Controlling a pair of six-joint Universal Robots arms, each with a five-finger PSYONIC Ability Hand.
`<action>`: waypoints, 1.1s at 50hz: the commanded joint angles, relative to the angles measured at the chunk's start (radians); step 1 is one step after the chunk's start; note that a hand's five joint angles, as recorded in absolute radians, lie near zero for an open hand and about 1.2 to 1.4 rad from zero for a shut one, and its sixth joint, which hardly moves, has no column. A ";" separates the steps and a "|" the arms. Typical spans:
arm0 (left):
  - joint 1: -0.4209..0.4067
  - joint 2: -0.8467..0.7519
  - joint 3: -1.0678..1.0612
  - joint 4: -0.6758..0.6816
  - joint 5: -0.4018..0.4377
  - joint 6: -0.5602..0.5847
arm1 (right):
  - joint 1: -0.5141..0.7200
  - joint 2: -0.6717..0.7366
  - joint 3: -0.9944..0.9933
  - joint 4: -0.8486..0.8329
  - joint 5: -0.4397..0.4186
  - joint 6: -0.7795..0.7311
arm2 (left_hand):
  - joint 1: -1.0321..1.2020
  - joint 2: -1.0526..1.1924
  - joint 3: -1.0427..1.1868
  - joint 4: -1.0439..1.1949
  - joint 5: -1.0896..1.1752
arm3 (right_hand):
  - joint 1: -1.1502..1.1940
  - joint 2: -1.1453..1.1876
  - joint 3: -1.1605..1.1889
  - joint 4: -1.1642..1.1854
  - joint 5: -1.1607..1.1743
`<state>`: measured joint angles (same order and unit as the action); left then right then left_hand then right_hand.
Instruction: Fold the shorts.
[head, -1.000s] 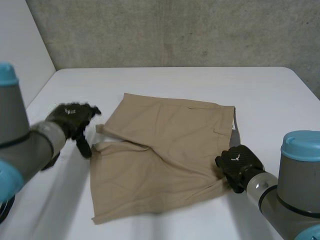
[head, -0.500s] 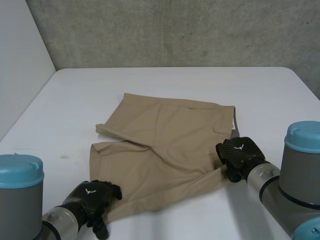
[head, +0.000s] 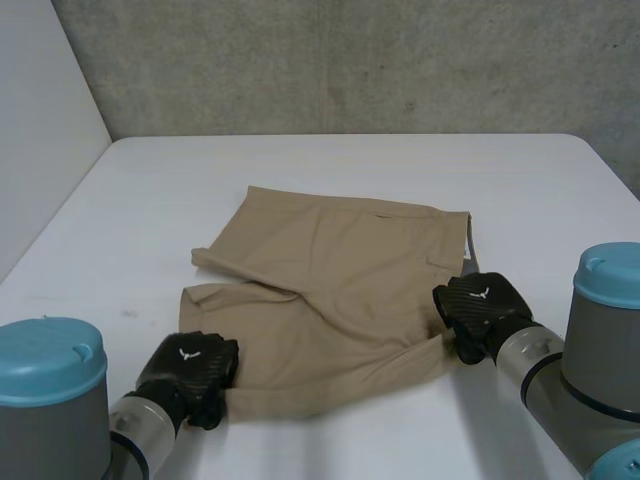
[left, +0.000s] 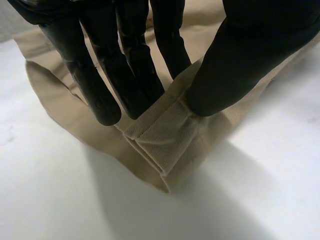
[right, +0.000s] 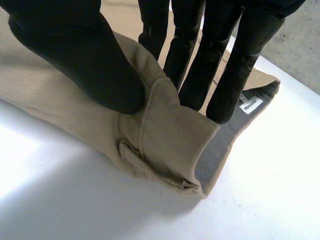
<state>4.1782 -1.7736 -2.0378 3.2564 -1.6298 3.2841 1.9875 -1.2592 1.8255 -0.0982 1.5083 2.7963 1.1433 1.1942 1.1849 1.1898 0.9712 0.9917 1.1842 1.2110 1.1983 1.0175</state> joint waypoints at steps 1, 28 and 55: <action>0.000 0.003 0.119 -0.006 -0.016 0.046 | -0.001 -0.009 -0.038 -0.009 0.000 -0.017 | 0.253 0.202 0.211 0.206 0.250 | 0.405 0.212 0.185 0.198 0.204; 0.013 -0.964 1.628 -0.024 0.045 0.410 | -0.001 0.601 -0.880 -0.129 0.162 -0.233 | 0.253 0.202 0.211 0.206 0.250 | 0.405 0.212 0.185 0.198 0.204; 0.014 -0.779 1.248 0.121 0.074 0.292 | -0.075 0.330 -0.635 -0.178 0.024 0.000 | -0.969 -1.020 -1.010 -1.015 -0.971 | -0.817 -1.010 -1.036 -1.024 -1.017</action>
<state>4.1905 -2.7821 -0.5071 3.4120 -1.5253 3.6559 1.9617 -0.7192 0.9876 -0.3405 1.5483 2.6656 0.1935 0.2041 0.2202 0.2067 0.0459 0.2100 0.2283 0.2137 0.2410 0.0762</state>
